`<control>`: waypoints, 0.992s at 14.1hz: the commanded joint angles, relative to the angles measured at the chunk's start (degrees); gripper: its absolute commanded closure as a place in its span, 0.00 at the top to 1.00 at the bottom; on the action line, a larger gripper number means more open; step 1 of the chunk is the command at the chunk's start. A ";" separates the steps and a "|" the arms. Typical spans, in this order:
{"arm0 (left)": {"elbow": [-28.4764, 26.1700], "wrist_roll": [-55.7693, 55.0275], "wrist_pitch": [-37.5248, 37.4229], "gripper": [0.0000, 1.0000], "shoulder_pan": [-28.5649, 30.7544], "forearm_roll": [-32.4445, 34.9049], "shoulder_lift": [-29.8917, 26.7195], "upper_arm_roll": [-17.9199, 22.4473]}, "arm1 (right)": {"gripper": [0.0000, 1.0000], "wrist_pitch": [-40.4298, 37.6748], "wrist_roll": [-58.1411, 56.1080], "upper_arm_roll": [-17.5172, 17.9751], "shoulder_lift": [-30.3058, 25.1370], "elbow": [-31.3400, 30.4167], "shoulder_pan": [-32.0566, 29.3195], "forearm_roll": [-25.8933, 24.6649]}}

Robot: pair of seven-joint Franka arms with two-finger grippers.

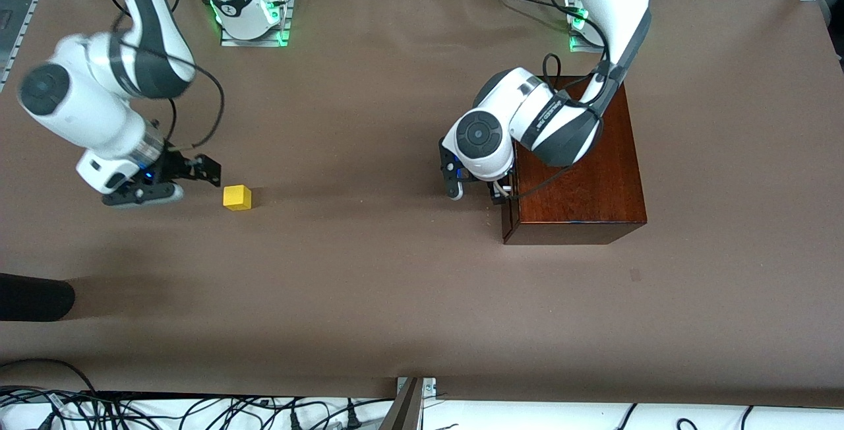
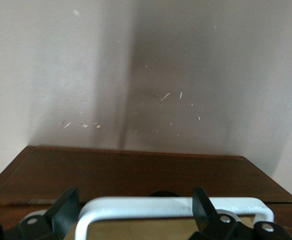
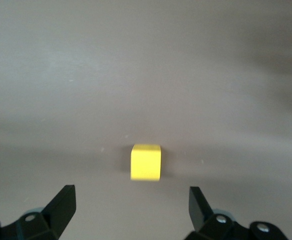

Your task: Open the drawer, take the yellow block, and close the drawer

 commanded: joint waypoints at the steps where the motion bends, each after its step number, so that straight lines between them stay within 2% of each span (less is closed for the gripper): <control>1: -1.00 -10.07 -2.72 1.00 -0.14 1.10 -8.54 -0.09 | 1.00 -10.65 -0.93 0.72 -5.46 3.80 -0.72 0.48; 4: 1.19 -26.07 -8.68 1.00 0.21 1.18 -12.51 0.17 | 1.00 -23.22 -0.40 1.07 -7.23 11.70 -0.72 0.31; 7: 4.52 -28.75 -14.39 1.00 2.22 1.54 -14.62 1.92 | 1.00 -29.40 -0.66 0.99 -7.14 17.69 -0.81 0.22; 9: 10.49 -28.58 -19.57 1.00 6.25 1.71 -14.63 2.11 | 1.00 -30.03 -0.93 0.81 -7.06 18.50 -0.63 0.13; 10: 12.26 -28.75 -19.86 1.00 8.54 1.45 -14.71 2.11 | 1.00 -29.94 -1.10 0.64 -7.06 18.50 -0.55 0.05; 12: 11.50 -29.45 -17.95 1.00 14.33 -0.73 -17.07 2.02 | 1.00 -29.94 -1.11 0.46 -6.88 18.50 -0.46 0.04; 13: 8.44 -31.81 -14.45 1.00 15.84 -3.71 -20.31 3.33 | 1.00 -29.86 -1.11 0.46 -6.79 18.59 -0.37 -0.13; 14: 3.10 -35.40 -10.58 1.00 17.59 -6.52 -24.43 5.60 | 1.00 -29.51 -1.11 0.55 -6.62 18.76 -0.37 -0.48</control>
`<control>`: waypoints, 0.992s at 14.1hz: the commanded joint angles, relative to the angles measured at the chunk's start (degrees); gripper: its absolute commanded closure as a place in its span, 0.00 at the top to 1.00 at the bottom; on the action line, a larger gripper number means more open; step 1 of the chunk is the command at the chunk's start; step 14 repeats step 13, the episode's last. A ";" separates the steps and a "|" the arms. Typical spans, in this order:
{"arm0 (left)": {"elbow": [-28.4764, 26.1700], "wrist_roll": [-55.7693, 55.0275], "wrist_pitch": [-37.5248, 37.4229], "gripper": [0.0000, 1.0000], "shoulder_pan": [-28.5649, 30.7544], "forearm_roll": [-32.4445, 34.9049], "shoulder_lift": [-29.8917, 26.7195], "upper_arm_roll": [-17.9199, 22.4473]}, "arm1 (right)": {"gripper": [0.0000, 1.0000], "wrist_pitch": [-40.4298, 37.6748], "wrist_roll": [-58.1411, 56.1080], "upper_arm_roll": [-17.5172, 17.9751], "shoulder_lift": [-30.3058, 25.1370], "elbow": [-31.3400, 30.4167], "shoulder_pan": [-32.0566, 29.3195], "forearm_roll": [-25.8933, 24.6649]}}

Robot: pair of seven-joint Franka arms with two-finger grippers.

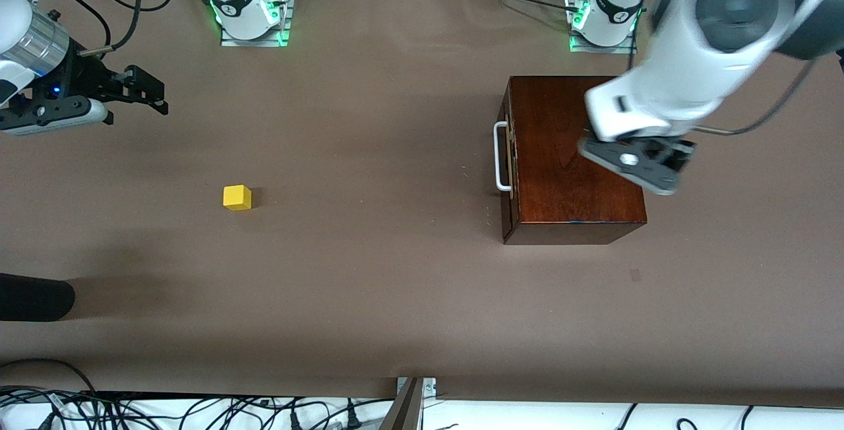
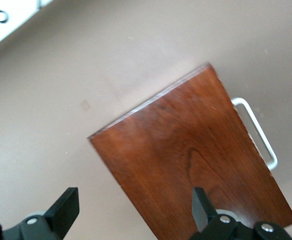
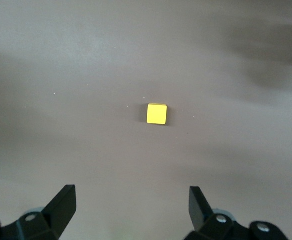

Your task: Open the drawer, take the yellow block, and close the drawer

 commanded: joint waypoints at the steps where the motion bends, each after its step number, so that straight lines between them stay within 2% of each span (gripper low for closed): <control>1: -12.29 -6.33 8.06 1.00 4.62 -6.68 -11.17 3.46 | 1.00 -0.58 -0.78 0.34 1.03 2.09 -0.28 -0.94; 3: -20.82 -6.95 10.20 1.00 8.05 -7.93 -17.16 3.91 | 1.00 -0.66 -0.87 0.51 1.03 2.09 -0.28 -1.12; 5: -24.89 -9.66 10.21 1.00 9.29 -7.85 -20.08 5.22 | 1.00 -0.58 -0.87 0.69 1.03 2.09 -0.19 -2.26; 14: -25.96 -10.47 10.12 1.00 9.38 -7.50 -21.58 6.72 | 1.00 -0.75 -0.87 1.13 0.95 2.26 0.43 -2.44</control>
